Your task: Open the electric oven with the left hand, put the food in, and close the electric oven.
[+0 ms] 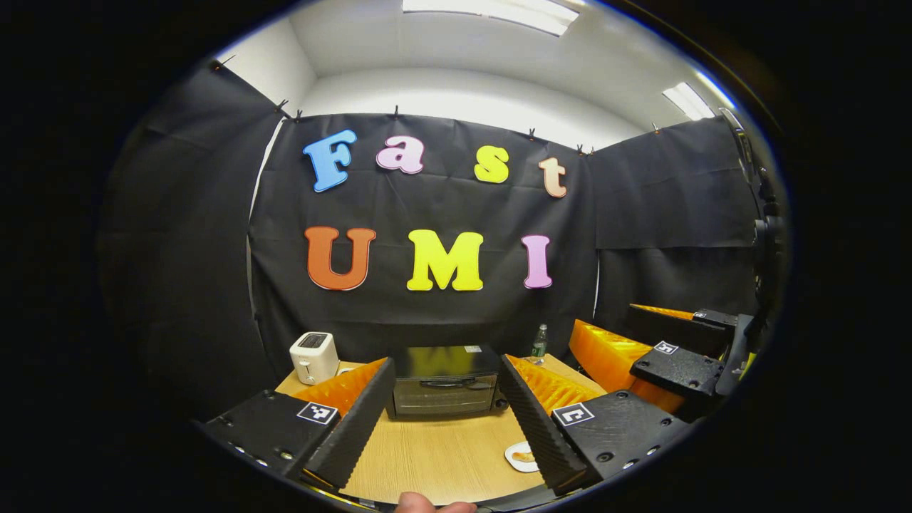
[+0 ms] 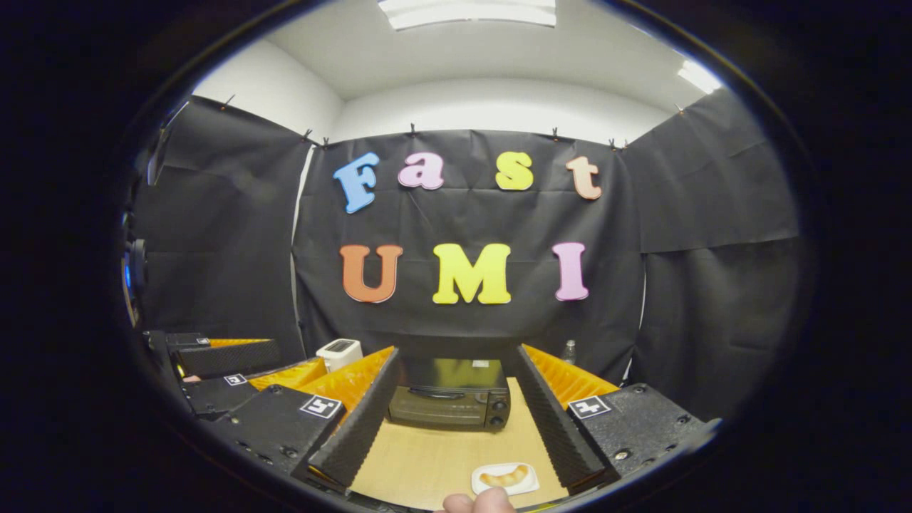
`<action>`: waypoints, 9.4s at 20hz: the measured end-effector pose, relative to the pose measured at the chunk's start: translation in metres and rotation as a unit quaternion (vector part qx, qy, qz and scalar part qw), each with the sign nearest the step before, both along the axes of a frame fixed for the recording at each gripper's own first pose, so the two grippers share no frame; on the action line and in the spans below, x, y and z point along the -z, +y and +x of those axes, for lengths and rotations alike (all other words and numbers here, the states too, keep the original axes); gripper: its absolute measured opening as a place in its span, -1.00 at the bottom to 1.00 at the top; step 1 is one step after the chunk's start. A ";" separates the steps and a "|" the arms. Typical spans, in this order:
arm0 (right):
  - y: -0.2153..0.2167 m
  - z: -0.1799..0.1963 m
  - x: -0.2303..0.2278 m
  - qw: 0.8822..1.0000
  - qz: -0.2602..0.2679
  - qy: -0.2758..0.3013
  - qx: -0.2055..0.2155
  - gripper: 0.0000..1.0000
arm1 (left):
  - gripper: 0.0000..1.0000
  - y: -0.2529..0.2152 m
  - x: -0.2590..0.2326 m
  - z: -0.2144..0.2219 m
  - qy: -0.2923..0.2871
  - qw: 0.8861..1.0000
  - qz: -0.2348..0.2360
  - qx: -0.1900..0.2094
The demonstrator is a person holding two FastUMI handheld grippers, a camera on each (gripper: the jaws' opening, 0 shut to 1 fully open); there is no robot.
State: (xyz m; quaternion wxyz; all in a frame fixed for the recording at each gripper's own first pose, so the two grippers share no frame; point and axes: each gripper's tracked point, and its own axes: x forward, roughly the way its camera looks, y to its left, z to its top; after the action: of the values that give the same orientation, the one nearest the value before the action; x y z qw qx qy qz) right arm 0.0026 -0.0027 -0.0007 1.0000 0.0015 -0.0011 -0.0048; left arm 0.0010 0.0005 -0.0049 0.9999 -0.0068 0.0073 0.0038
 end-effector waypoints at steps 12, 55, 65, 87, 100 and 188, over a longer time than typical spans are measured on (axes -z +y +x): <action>-0.008 0.000 0.004 1.000 0.005 -0.002 0.013 1.00 | 0.87 0.005 0.005 -0.003 0.007 1.000 -0.001 -0.009; -0.280 0.097 0.134 0.970 0.037 0.135 0.201 1.00 | 0.89 0.010 0.228 0.328 0.208 0.976 -0.020 -0.058; -0.261 0.101 0.139 0.971 0.048 0.144 0.183 1.00 | 0.96 0.006 0.244 0.298 0.236 0.969 0.004 -0.069; -0.190 0.040 0.180 0.967 0.043 0.221 0.121 1.00 | 0.92 0.000 0.388 0.179 0.375 0.926 -0.025 -0.039; -0.112 0.025 0.301 0.939 0.111 0.315 0.081 0.94 | 0.86 0.036 0.230 0.046 0.233 0.969 -0.049 -0.059; -0.105 0.039 0.243 0.952 0.137 0.234 0.140 0.90 | 0.89 -0.007 0.317 0.076 0.275 0.958 -0.073 -0.020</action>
State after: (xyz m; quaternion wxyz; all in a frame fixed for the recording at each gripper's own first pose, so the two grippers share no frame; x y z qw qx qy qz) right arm 0.0420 -0.1082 -0.2441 0.9517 0.1368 0.2336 -0.1445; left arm 0.0766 -0.0064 -0.3217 0.9558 -0.0787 0.2824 0.0245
